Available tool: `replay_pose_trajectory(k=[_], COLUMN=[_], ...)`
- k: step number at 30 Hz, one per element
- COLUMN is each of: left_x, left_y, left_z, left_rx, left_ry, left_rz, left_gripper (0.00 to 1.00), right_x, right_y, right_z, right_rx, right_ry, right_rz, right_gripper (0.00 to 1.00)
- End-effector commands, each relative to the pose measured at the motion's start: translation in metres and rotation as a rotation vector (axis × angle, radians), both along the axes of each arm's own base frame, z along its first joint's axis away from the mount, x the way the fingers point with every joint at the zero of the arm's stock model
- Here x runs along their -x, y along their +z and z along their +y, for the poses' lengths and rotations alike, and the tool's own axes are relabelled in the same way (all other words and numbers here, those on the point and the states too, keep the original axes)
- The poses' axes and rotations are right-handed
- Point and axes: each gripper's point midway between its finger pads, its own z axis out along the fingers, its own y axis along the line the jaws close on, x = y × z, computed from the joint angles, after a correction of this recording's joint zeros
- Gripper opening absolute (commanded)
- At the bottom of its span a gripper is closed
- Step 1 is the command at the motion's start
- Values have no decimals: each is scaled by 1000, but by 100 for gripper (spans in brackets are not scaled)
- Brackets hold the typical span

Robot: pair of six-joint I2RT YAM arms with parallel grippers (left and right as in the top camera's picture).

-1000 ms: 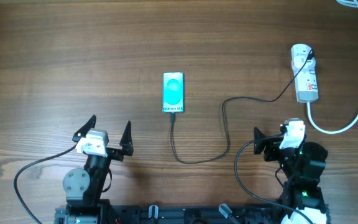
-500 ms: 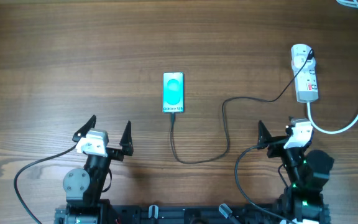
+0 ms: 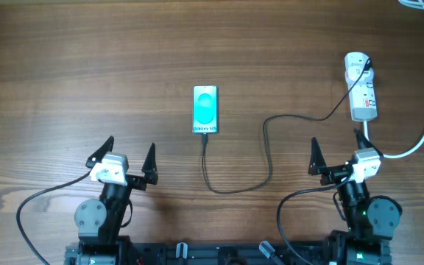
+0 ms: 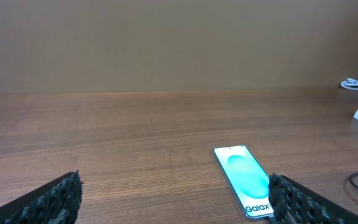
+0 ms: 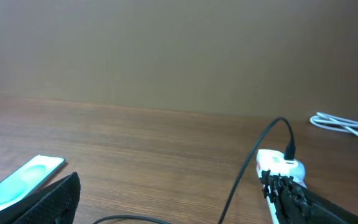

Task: Plug charger to phone and switch on socket

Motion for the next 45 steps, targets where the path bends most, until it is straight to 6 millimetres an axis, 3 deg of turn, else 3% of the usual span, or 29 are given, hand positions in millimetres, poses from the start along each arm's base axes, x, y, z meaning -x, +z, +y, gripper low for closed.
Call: replay_pose_trajectory(k=[1,7,23,26,31,45], left_x=[0,0,0,0,0,0], left_y=[-1,-1,-1,-1,-1,-1], left_z=[3,3,3,3,3,3], left_rx=[1,1,1,1,1,1], left_ry=[17,17,17,17,17,17], left_rz=[2,2,2,2,2,2], left_gripper=[100,100,100,100,100,100], right_x=[1,2,1,0,-2,-2], right_y=[2,1,1,1,-3,-3], right_z=[9,17,14,11,-14,-12], right_rx=[32,207,227,202,38,40], right_ry=[32,47,31,10,-132,-118], right_rz=[-18,-48,-50,-41,6,5], right_gripper=[100,100,100,100,100,100])
